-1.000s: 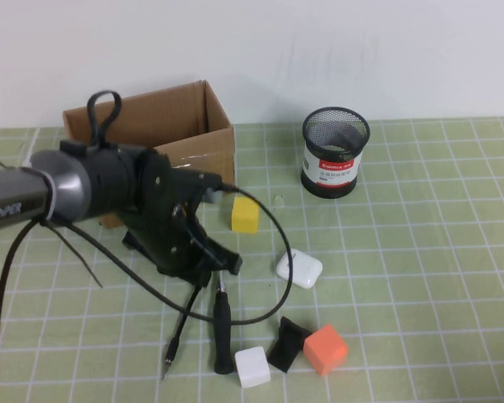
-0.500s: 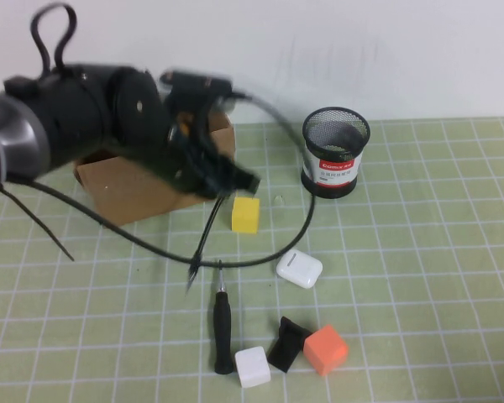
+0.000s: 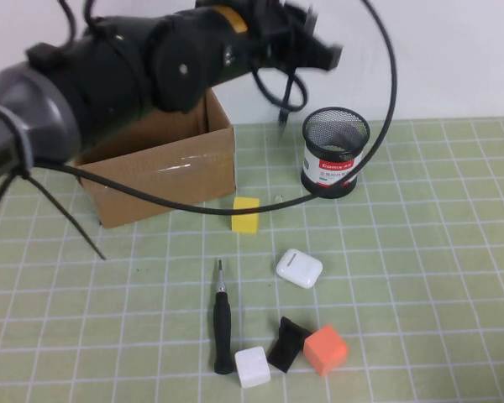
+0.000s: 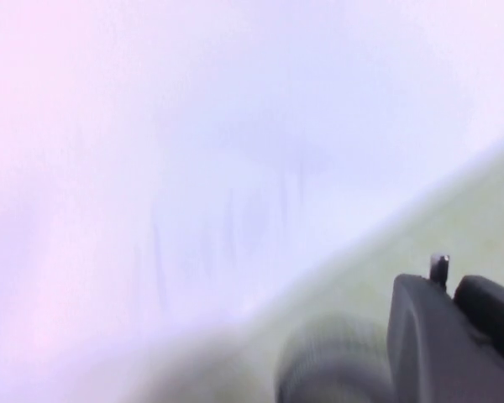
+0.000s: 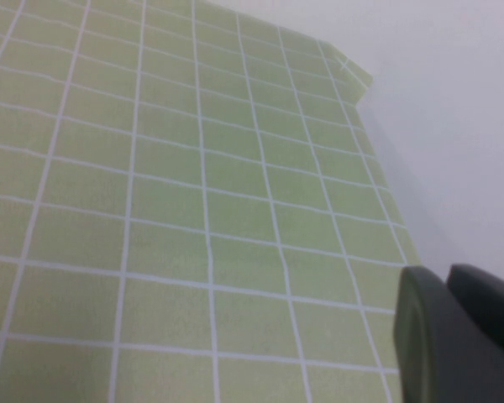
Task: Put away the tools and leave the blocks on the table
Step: Place the long Screwdriver into the round holder
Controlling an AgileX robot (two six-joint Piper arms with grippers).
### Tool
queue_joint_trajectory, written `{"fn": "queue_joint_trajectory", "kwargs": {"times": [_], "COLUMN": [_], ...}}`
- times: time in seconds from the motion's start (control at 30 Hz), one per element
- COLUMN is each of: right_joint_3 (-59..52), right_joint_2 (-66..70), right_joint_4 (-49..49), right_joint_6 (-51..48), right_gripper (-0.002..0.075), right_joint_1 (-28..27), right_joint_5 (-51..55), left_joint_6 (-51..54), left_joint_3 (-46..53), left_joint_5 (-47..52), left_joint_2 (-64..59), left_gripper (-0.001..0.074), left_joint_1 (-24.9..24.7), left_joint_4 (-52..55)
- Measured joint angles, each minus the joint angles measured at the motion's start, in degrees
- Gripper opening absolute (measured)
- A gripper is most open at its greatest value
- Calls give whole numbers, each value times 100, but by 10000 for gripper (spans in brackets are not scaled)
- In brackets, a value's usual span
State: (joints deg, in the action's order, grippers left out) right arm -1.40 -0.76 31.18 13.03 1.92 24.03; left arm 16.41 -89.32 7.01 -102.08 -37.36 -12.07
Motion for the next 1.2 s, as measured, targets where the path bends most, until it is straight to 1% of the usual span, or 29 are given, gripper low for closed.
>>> {"fn": "queue_joint_trajectory", "kwargs": {"times": [0.1,0.23,0.4,0.53,0.87,1.07,1.2], "right_joint_3": [0,0,0,0,0,0,0], "right_joint_2": [0,0,0,0,0,0,0], "right_joint_4": [0,0,0,0,3,3,3], "right_joint_6": [0,0,0,0,0,0,0], "right_gripper": [-11,-11,-11,-11,-11,-11,-11], "right_joint_1": [0,0,0,0,0,0,0], "right_joint_5": [0,0,0,0,0,0,0], "left_joint_6": [-11,-74,-138,-329,-497,-725,-709], "left_joint_3": [0,0,0,0,0,-115,-115], "left_joint_5": [-1012,-2041,-2915,-3421,-3573,-3150,-3137], "left_joint_2": [-227,-616,-1213,-1610,-1847,-1847,-1847], "left_gripper": [22,22,22,22,33,71,119], "left_joint_1": [-52,-142,-232,-236,-236,-236,-236], "left_joint_4": [-12,-1,51,199,257,257,257]}}
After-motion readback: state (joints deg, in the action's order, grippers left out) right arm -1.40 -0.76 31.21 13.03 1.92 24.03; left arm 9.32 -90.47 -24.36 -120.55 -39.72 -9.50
